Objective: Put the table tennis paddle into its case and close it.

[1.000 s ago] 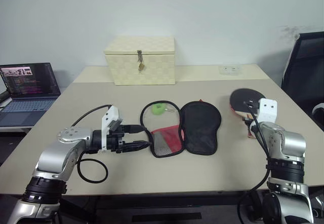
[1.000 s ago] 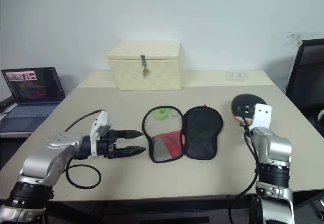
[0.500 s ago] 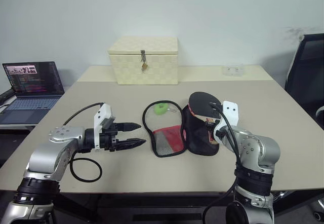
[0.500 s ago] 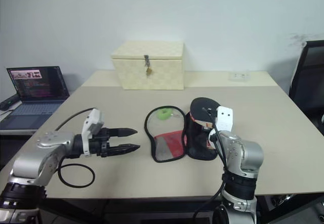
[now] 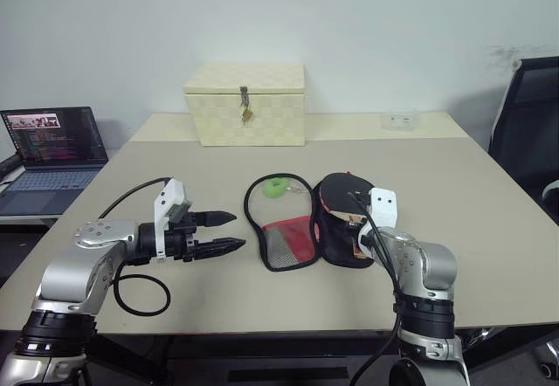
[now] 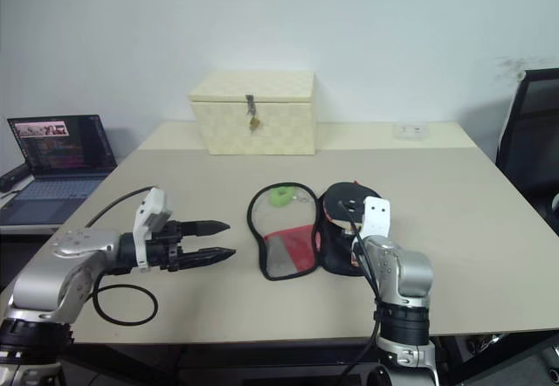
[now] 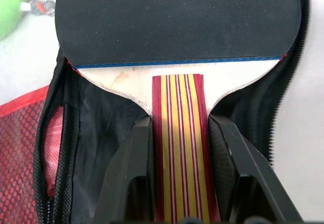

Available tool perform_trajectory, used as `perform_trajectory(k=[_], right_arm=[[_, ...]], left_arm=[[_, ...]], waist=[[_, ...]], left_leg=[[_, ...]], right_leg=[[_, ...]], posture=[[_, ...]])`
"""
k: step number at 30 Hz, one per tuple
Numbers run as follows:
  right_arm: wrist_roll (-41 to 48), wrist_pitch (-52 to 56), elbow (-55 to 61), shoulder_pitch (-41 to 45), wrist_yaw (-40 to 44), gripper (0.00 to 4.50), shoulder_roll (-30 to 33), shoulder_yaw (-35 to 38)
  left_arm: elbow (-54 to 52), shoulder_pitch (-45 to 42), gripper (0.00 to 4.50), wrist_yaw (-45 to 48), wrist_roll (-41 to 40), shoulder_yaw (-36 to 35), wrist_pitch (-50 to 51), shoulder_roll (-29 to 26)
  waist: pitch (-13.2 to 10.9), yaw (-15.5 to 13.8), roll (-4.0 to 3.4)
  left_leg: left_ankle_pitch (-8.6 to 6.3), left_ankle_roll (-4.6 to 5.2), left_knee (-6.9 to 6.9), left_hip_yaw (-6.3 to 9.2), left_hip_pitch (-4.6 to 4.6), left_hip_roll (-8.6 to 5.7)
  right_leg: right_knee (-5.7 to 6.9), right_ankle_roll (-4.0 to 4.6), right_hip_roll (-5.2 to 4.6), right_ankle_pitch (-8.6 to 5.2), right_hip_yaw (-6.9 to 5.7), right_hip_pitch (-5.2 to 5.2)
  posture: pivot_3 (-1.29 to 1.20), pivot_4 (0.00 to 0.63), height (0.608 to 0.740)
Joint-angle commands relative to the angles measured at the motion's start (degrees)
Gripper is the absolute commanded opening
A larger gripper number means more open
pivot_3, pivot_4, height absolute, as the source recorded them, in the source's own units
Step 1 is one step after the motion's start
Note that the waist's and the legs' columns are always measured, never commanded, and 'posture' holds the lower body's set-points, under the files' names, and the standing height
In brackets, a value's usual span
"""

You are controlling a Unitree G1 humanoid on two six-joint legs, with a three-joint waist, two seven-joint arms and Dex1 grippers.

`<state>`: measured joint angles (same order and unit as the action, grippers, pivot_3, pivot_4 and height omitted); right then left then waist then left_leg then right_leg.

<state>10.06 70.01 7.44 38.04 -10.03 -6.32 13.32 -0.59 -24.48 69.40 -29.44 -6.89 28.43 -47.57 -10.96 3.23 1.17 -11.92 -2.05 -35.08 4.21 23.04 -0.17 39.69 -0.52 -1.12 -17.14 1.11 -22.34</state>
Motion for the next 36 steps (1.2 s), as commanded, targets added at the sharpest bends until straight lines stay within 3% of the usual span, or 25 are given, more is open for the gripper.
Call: perform_trajectory(k=[1, 7, 13, 17, 21, 27, 30, 36], right_arm=[[-0.2, -2.4, 0.8, 0.2, 0.4, 1.09, 0.0, -1.3], [-0.3, -3.7, 0.1, -0.8, -0.2, 1.09, -0.5, -1.0], [-0.2, -3.9, 1.4, -1.2, 0.5, 2.98, -0.6, -2.7], [2.1, -0.3, 6.9, -1.7, 5.8, 4.31, 2.6, -8.2], [8.6, 5.1, 16.6, -2.0, 17.6, 4.31, 13.3, -12.2], [22.2, 5.6, 24.5, -0.5, 35.7, 4.31, 28.1, -6.9], [26.6, 5.2, 25.6, -1.0, 41.4, 4.37, 33.4, -5.6], [28.9, 3.2, 25.4, -2.0, 43.6, 4.37, 38.2, -5.4]], left_arm=[[-1.7, -0.2, 3.55, 0.1, -0.8, -1.9, -0.6, -1.2], [-1.2, 0.0, 3.55, 0.4, -0.6, -1.8, -1.1, -1.1], [-0.3, -0.3, 3.55, 0.6, 0.1, -1.3, -1.8, -1.1], [-0.2, -0.2, 3.55, 0.0, 0.7, -0.9, -1.8, -1.0], [0.9, 0.1, 3.55, -2.2, 1.8, -1.2, -1.5, -0.7], [7.4, -1.2, 3.55, -5.9, 5.5, -0.7, -5.0, 0.7], [13.1, -3.1, 3.0, -7.6, 9.0, 0.9, -7.9, 1.2], [25.4, -9.7, 0.89, -12.0, 16.1, 4.9, -12.8, 4.6]], waist=[[0.0, 0.0, 0.0], [0.0, 0.0, 0.0], [0.0, 0.0, 0.0], [0.0, 0.0, 0.0], [0.0, 0.0, 0.0], [0.0, -0.2, 0.01], [0.0, -0.2, 0.01], [0.0, -0.5, 0.05]], left_leg=[[0.0, 0.0, 0.0, 0.0, 0.0, 0.0], [0.0, 0.0, 0.0, 0.01, 0.0, 0.01], [0.0, 0.0, 0.0, 0.02, 0.0, 0.01], [0.0, 0.0, 0.0, 0.03, 0.0, 0.01], [0.0, 0.0, 0.0, 0.07, 0.02, -0.01], [-0.01, 0.01, 0.01, 0.19, 0.03, 0.0], [-0.01, 0.01, 0.02, 0.17, 0.03, 0.04], [0.0, 0.01, 0.01, 0.09, 0.06, -0.02]], right_leg=[[0.0, 0.0, 0.0, 0.0, 0.0, 0.0], [0.0, 0.0, 0.0, 0.0, -0.01, 0.0], [0.0, 0.0, 0.0, 0.0, -0.01, 0.0], [0.0, 0.0, 0.0, 0.0, -0.01, 0.0], [-0.09, -0.01, 0.0, -0.01, -0.04, 0.02], [-0.25, -0.17, -0.02, -0.09, -0.15, 0.1], [-0.24, -0.16, 0.0, -0.08, -0.15, 0.09], [-0.26, -0.15, -0.01, -0.08, -0.2, 0.11]], posture=[[0.0, 0.15, 0.74], [0.0, 0.15, 0.74], [0.0, 0.15, 0.74], [0.0, 0.15, 0.74], [0.0, 0.15, 0.74], [0.0, 0.15, 0.74], [0.0, 0.15, 0.74], [0.0, 0.15, 0.74]])
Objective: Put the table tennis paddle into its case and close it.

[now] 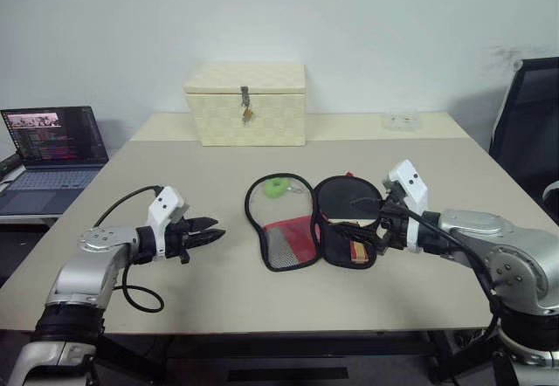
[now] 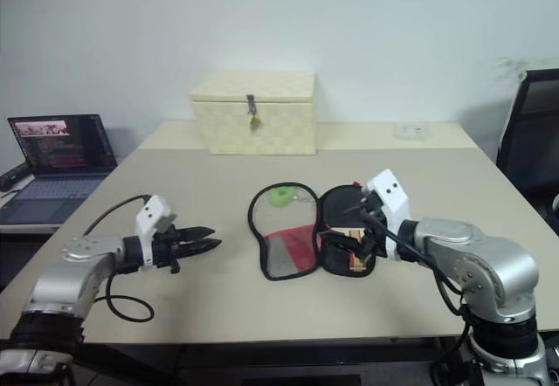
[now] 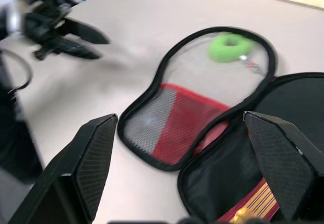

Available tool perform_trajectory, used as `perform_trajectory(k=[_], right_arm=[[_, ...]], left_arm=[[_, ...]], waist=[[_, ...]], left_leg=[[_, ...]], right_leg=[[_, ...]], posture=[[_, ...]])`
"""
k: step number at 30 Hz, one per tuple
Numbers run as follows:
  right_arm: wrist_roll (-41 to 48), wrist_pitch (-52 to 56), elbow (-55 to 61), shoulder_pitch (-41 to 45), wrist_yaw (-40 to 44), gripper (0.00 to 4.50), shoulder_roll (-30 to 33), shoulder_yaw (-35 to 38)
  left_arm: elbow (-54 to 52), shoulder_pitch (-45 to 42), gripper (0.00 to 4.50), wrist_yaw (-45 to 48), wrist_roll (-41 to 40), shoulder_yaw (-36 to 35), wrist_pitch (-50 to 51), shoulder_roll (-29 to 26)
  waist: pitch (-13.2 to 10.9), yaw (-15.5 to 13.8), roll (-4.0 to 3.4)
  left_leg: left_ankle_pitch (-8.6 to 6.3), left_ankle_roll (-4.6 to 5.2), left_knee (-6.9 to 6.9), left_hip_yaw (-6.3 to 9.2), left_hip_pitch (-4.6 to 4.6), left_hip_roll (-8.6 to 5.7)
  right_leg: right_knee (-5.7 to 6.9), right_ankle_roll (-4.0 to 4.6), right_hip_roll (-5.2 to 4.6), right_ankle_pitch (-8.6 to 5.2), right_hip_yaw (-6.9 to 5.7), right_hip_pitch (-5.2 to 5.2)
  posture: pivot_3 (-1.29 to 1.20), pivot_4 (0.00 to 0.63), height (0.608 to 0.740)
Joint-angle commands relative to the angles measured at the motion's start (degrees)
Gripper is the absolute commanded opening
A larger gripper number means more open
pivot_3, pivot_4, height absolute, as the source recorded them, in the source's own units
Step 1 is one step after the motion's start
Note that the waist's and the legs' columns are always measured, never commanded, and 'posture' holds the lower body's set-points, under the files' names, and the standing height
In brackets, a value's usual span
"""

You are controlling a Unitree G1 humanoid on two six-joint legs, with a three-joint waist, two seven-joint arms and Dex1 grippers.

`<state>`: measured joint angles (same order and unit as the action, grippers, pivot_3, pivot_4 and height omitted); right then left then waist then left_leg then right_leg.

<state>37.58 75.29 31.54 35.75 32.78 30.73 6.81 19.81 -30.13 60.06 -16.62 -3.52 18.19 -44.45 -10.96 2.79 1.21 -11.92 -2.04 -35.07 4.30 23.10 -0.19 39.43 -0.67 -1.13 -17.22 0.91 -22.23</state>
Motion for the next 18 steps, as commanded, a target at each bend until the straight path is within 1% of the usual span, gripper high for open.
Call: perform_trajectory(k=[1, 2, 3, 6, 12, 18], right_arm=[[1.4, -2.4, 1.0, 0.4, 0.6, 4.37, 1.2, 1.0], [1.4, -2.8, 0.8, 0.5, 0.3, 4.37, 1.2, 0.9], [1.4, -3.1, 0.6, 0.5, 0.2, 4.37, 1.3, 0.8], [1.3, -3.8, 0.2, 0.5, -0.3, 4.37, 1.3, 0.4], [0.9, -4.9, 0.5, -0.4, -0.8, 4.37, 1.8, -0.3], [0.9, -4.8, 1.1, -1.3, -1.6, 4.37, 2.2, -0.1]], left_arm=[[7.3, -5.3, 0.56, -3.7, 4.4, 2.0, -2.9, 2.2], [9.6, -6.7, 0.18, -4.3, 5.5, 2.6, -3.8, 3.0], [11.8, -8.0, 0.05, -4.9, 6.4, 3.1, -4.5, 3.9], [19.1, -12.1, 0.05, -7.6, 9.4, 4.6, -7.6, 6.5], [33.1, -20.4, 0.05, -10.0, 13.6, 6.8, -14.2, 12.9], [41.4, -24.8, 0.05, -10.2, 15.4, 7.2, -17.5, 17.5]], waist=[[0.0, -0.3, 0.01], [0.0, -0.3, 0.03], [0.0, -0.4, 0.04], [0.0, -0.4, 0.04], [0.0, -0.9, 0.05], [0.0, -0.9, 0.06]], left_leg=[[0.0, 0.0, -0.01, 0.0, 0.01, -0.01], [0.0, 0.0, -0.02, -0.01, 0.02, -0.03], [0.0, 0.0, -0.03, -0.01, 0.05, -0.03], [0.0, 0.0, -0.03, -0.03, 0.11, -0.05], [0.0, 0.0, -0.07, 0.03, 0.29, -0.12], [0.0, 0.0, -0.09, 0.04, 0.39, -0.17]], right_leg=[[0.0, 0.0, -0.01, 0.01, 0.0, 0.01], [0.01, -0.01, -0.01, 0.01, -0.01, 0.0], [0.0, -0.02, -0.01, 0.02, -0.02, 0.0], [-0.03, 0.07, -0.01, 0.09, -0.01, -0.05], [-0.13, 0.04, 0.0, 0.11, -0.15, -0.08], [-0.3, -0.05, 0.01, 0.17, -0.18, -0.08]], posture=[[0.0, 0.15, 0.74], [0.0, 0.15, 0.74], [0.0, 0.15, 0.74], [0.0, 0.15, 0.74], [0.0, 0.15, 0.74], [0.0, 0.15, 0.74]])
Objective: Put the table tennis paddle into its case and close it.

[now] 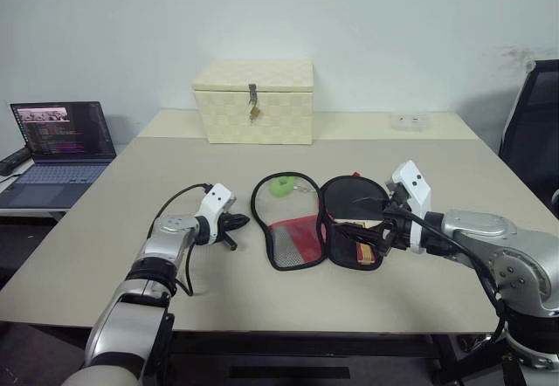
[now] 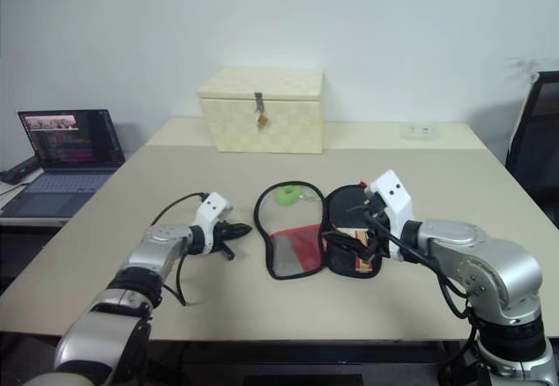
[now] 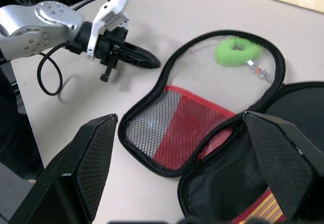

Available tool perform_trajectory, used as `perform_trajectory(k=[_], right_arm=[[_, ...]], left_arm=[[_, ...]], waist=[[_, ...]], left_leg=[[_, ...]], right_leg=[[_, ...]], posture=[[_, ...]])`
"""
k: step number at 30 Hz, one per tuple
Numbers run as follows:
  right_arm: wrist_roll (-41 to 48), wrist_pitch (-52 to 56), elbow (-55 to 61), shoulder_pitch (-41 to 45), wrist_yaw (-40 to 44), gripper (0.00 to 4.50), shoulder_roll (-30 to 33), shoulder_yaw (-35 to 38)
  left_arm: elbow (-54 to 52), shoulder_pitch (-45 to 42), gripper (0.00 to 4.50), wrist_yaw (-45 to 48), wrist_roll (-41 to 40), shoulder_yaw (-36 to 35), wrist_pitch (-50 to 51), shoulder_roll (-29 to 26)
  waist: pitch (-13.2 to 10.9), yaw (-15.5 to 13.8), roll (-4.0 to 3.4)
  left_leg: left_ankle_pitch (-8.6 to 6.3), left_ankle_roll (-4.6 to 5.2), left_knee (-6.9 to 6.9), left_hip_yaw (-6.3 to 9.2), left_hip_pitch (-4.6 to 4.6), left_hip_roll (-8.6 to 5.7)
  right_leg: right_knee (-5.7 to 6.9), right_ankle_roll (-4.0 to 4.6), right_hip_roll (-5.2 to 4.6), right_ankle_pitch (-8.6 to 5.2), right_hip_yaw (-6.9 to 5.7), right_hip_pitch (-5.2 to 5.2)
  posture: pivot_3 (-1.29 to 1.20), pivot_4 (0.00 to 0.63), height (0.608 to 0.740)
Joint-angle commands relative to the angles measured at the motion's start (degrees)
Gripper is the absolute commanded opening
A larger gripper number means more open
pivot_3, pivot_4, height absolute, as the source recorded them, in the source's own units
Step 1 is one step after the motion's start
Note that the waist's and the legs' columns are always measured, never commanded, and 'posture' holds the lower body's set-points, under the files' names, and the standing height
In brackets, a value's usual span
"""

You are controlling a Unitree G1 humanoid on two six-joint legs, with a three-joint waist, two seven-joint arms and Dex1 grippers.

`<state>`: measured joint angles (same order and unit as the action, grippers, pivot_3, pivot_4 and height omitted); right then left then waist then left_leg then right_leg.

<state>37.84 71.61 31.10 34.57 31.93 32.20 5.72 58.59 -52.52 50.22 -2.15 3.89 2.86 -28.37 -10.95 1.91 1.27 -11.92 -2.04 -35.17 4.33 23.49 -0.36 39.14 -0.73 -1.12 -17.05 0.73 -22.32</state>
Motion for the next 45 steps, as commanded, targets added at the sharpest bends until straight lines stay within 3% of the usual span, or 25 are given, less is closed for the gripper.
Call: perform_trajectory(k=[1, 11, 17, 24, 29, 35, 40, 45], right_arm=[[0.7, -1.1, 1.6, -0.2, -0.9, 4.37, 0.8, 1.0], [1.2, -1.0, 1.6, -2.8, -1.2, 4.37, 5.6, 5.0], [0.7, -1.6, -1.8, -3.1, -0.3, 4.37, 11.1, 8.6], [0.3, -1.2, -3.9, -3.1, -2.3, 4.37, 12.1, 9.6], [-1.0, -1.3, -6.0, -3.7, -4.9, 4.37, 10.9, 8.5], [-6.1, -5.1, -16.3, -2.2, -8.9, 4.44, 6.2, 5.3], [-12.5, -12.2, -28.0, 0.5, -9.9, 4.44, 3.4, 0.3], [-17.0, -18.1, -38.9, 3.2, -8.3, 4.44, 0.6, -3.5]], left_arm=[[3.5, -2.9, 0.05, -0.4, 1.1, -0.1, -2.5, 1.9], [3.9, -12.5, 0.05, 2.4, 0.8, -0.5, -6.9, 8.8], [6.6, -21.4, 0.05, 2.8, 0.1, -0.9, -8.1, 17.7], [10.4, -25.1, 0.05, 0.7, 1.3, -1.1, -10.0, 22.4], [9.5, -23.0, 0.05, 3.2, 1.0, -1.6, -10.4, 19.3], [2.5, -16.5, 0.01, 10.1, -2.3, -4.0, -8.1, 11.9], [-14.6, -6.3, 0.01, 17.7, -7.9, -6.0, 0.3, 5.5], [-32.3, 3.0, 0.01, 16.8, -11.5, -7.1, 10.1, 0.5]], waist=[[0.0, -0.1, 0.0], [-0.1, -0.6, 0.1], [-0.1, -0.5, 0.12], [-0.1, 0.5, 0.11], [-0.1, 0.6, 0.11], [-0.1, 0.8, 0.08], [-0.1, 0.6, 0.07], [-0.1, 0.5, 0.06]], left_leg=[[0.0, 0.0, 0.0, 0.03, 0.02, -0.02], [-0.01, 0.01, -0.6, 0.36, 0.56, -0.09], [-0.01, 0.02, -0.82, 0.26, 0.6, -0.2], [-0.02, 0.04, -0.76, -0.01, 0.41, -0.12], [-0.02, 0.04, -0.78, -0.01, 0.41, -0.09], [-0.01, 0.03, -0.78, -0.06, 0.35, -0.06], [-0.01, 0.02, -0.8, -0.06, 0.42, -0.09], [-0.01, 0.02, -0.81, 0.0, 0.4, -0.05]], right_leg=[[-0.01, 0.0, 0.0, 0.0, -0.03, 0.01], [-0.04, -0.15, 0.0, 0.09, -0.36, -0.05], [-0.12, -0.43, -0.05, 0.23, -0.3, 0.03], [-0.07, -0.45, 0.1, 0.25, 0.03, 0.0], [-0.03, -0.45, 0.11, 0.25, 0.06, -0.01], [0.02, -0.44, 0.08, 0.27, 0.13, -0.01], [-0.02, -0.43, 0.03, 0.27, 0.14, -0.03], [0.0, -0.41, 0.04, 0.27, 0.15, -0.02]], posture=[[0.0, 0.15, 0.74], [0.0, 0.15, 0.74], [0.0, 0.15, 0.74], [0.0, 0.15, 0.74], [0.0, 0.15, 0.74], [0.0, 0.15, 0.74], [0.0, 0.15, 0.74], [0.0, 0.15, 0.74]])
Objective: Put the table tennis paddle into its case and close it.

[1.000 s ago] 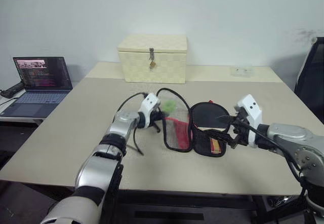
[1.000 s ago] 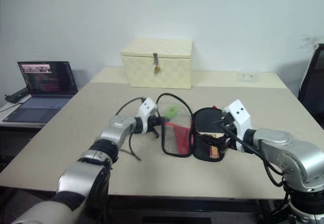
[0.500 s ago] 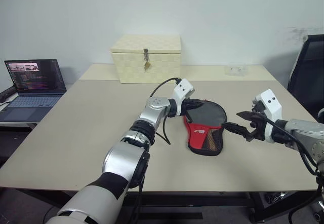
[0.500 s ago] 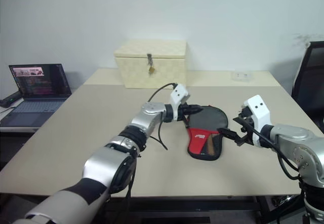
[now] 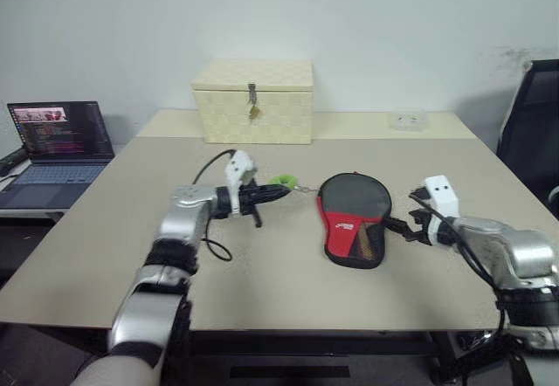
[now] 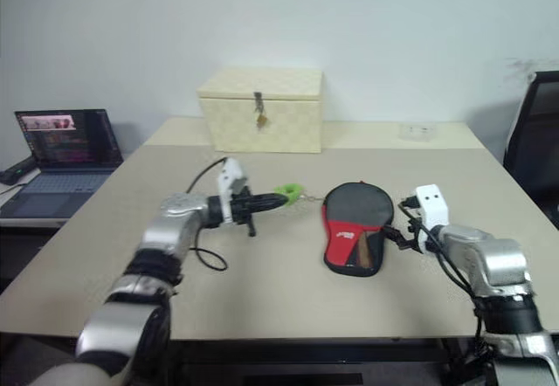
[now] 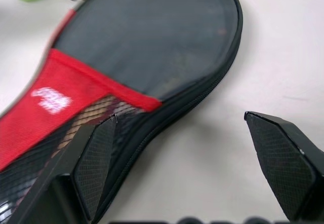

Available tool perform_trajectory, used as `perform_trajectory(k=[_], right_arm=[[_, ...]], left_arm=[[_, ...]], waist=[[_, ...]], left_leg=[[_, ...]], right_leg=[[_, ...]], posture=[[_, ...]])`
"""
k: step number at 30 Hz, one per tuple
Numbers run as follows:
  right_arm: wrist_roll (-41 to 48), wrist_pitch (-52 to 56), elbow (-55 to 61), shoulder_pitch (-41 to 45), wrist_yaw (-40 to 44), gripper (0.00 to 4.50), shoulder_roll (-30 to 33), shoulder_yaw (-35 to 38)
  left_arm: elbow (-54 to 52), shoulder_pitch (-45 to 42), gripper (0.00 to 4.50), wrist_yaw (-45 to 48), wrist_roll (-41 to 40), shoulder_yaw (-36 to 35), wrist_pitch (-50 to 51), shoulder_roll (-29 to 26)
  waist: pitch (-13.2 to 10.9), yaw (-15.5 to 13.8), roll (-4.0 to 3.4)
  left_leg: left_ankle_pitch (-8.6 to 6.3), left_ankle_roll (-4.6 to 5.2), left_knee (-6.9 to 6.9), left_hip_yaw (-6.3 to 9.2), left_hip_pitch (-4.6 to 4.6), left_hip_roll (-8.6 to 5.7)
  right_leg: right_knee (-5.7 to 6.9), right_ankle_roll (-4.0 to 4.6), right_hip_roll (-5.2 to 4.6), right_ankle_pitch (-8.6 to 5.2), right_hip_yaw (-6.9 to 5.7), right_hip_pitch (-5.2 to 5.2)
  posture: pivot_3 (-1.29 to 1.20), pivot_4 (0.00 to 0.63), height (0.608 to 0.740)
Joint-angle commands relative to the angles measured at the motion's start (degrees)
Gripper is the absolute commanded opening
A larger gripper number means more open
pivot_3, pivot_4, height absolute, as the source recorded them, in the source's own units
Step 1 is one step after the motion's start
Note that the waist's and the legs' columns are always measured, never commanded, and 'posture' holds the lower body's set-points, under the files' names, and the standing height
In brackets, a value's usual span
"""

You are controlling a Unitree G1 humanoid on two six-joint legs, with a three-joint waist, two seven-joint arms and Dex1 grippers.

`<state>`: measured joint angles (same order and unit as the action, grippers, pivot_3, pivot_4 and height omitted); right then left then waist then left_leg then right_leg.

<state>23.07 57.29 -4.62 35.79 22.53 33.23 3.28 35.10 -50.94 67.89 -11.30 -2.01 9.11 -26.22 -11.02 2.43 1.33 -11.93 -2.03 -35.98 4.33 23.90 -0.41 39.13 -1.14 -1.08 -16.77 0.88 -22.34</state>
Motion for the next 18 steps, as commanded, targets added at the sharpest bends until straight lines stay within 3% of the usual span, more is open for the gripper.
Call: perform_trajectory(k=[1, 7, 18], right_arm=[[-2.8, -4.6, -4.7, 2.5, 1.7, 4.44, -0.8, -1.7], [-4.9, -6.8, -10.6, 4.6, 5.1, 4.44, -2.7, -4.1], [-8.7, -5.3, -14.3, 4.5, 9.1, 4.44, -3.8, -8.5]], left_arm=[[-11.2, 2.5, 0.01, -1.4, -2.8, -1.3, 5.1, -2.3], [-17.9, 5.2, 0.01, -4.2, -4.4, -1.6, 9.3, -4.0], [-19.8, 5.7, 0.01, -6.2, -5.0, -0.9, 10.1, -4.5]], waist=[[0.0, -0.2, 0.0], [0.0, -0.6, -0.01], [0.0, -0.2, -0.03]], left_leg=[[0.0, 0.0, -0.01, 0.0, 0.0, 0.0], [0.0, 0.0, -0.1, -0.01, -0.02, -0.02], [0.0, 0.0, -0.11, -0.09, -0.17, 0.03]], right_leg=[[0.01, 0.0, 0.0, 0.0, 0.0, 0.01], [0.06, -0.01, -0.01, 0.01, -0.03, 0.04], [0.25, 0.01, 0.01, 0.01, 0.04, 0.04]], posture=[[0.0, 0.15, 0.74], [0.0, 0.15, 0.74], [0.0, 0.15, 0.74]])
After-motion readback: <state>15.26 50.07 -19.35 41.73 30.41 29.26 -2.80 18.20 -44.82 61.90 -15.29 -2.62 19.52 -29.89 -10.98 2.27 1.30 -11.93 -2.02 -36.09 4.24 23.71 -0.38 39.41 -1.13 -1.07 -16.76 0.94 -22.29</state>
